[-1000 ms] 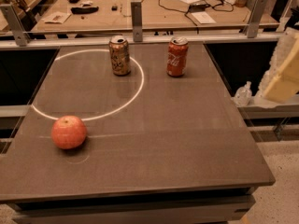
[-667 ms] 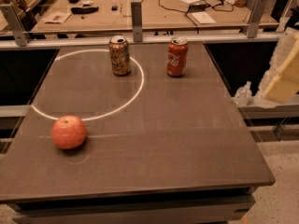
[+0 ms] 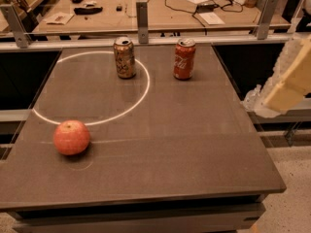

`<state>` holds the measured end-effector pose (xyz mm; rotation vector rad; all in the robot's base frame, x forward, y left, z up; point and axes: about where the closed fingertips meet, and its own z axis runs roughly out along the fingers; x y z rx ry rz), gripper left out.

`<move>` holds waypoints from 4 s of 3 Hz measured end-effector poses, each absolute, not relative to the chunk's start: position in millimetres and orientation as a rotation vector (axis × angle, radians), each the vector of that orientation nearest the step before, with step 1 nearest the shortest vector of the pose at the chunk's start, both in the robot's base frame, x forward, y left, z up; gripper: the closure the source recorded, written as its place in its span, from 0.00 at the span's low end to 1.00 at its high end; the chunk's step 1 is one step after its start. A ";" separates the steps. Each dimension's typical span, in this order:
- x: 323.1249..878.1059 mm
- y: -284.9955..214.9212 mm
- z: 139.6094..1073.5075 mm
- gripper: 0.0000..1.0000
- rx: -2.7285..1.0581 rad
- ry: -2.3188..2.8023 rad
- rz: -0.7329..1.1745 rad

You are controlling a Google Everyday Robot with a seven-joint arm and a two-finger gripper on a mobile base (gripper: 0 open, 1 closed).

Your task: Move apple near orange can

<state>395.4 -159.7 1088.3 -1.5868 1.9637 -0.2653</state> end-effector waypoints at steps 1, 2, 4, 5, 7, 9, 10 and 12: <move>384.4 -153.6 1071.6 0.00 -1.424 1.995 -0.072; 377.3 -138.9 1055.0 0.00 -1.319 1.996 0.127; 393.3 -91.9 1017.7 0.00 -1.259 1.909 0.407; 419.8 -44.2 975.7 0.00 -1.277 1.811 0.466; 417.1 -35.4 960.3 0.00 -1.226 1.856 0.507; 402.7 16.7 906.2 0.00 -1.103 1.923 0.682; 403.9 46.9 884.0 0.00 -1.164 1.840 0.736; 425.3 97.8 841.0 0.00 -1.240 1.805 0.718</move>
Offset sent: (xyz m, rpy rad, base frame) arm -0.0153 0.0308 -0.0678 0.6040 0.2038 -0.0896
